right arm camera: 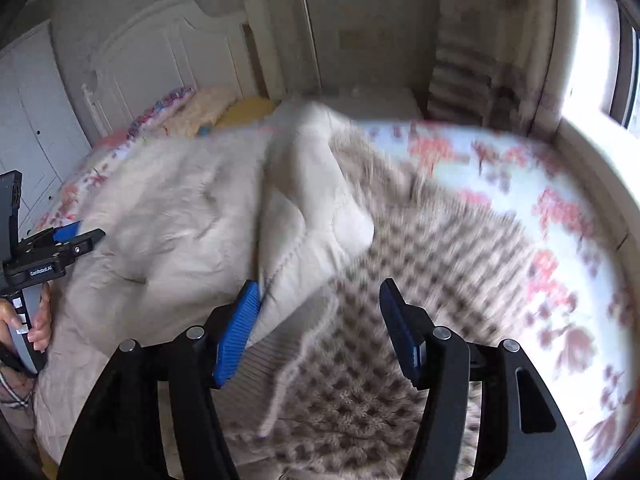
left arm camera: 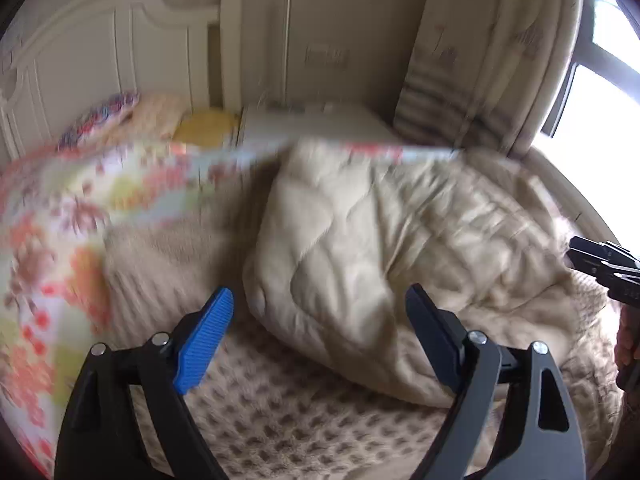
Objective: Fold large clothes
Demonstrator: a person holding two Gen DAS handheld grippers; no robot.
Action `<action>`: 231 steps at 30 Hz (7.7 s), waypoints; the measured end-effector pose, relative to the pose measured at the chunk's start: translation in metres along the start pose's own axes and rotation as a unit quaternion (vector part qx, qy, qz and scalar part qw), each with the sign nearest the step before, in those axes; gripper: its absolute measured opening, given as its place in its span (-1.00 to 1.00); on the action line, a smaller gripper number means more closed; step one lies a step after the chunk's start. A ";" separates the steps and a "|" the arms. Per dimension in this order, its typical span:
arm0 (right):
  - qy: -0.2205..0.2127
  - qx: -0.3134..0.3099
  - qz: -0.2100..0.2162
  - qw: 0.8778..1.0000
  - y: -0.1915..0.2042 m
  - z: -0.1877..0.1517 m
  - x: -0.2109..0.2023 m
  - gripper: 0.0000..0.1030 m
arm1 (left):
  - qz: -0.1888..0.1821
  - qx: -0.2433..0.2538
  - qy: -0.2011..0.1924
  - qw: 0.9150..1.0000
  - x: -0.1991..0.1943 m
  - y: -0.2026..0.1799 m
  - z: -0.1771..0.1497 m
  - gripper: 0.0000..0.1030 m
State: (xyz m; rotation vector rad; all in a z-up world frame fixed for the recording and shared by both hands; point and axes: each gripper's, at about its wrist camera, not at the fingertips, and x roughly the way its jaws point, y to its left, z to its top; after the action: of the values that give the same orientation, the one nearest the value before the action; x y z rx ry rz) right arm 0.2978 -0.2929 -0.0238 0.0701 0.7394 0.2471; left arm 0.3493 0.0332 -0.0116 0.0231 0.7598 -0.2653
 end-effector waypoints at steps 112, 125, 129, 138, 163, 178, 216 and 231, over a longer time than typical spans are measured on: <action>-0.204 0.084 0.164 0.961 -0.022 -0.229 -0.363 -0.68 | -0.299 -0.200 -0.178 0.916 -0.373 0.067 -0.255 -0.66; -0.049 0.231 0.084 0.968 -0.077 -0.002 -0.115 -0.64 | -0.168 -0.347 -0.048 0.922 -0.119 0.148 -0.014 -0.28; 0.036 0.306 0.055 0.950 -0.094 -0.028 -0.023 -0.41 | -0.086 -0.400 0.019 0.912 -0.028 0.171 -0.042 -0.28; -0.086 0.340 0.085 0.933 -0.108 -0.038 -0.052 0.77 | -0.043 -0.422 -0.049 0.904 -0.026 0.198 -0.068 0.42; 0.086 -0.097 -0.058 0.990 0.098 -0.027 0.055 0.90 | 0.102 0.007 0.071 0.992 0.073 -0.019 -0.009 0.96; 0.086 -0.089 -0.056 0.991 0.099 -0.025 0.056 0.91 | 0.058 -0.037 0.080 0.994 0.076 -0.010 -0.009 0.96; 0.101 0.084 -0.076 0.988 -0.031 -0.036 0.032 0.90 | 0.188 -0.058 0.080 0.977 0.031 0.078 -0.033 0.96; 0.037 -0.167 -0.057 0.984 0.136 -0.094 -0.026 0.91 | 0.125 0.062 0.029 0.990 -0.013 -0.068 -0.056 0.96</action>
State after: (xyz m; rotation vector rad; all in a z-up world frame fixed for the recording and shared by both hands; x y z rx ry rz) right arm 0.1885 -0.1699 -0.0556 -0.3012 0.7647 0.2617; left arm 0.2853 -0.0226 -0.0381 0.2437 0.7887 -0.0739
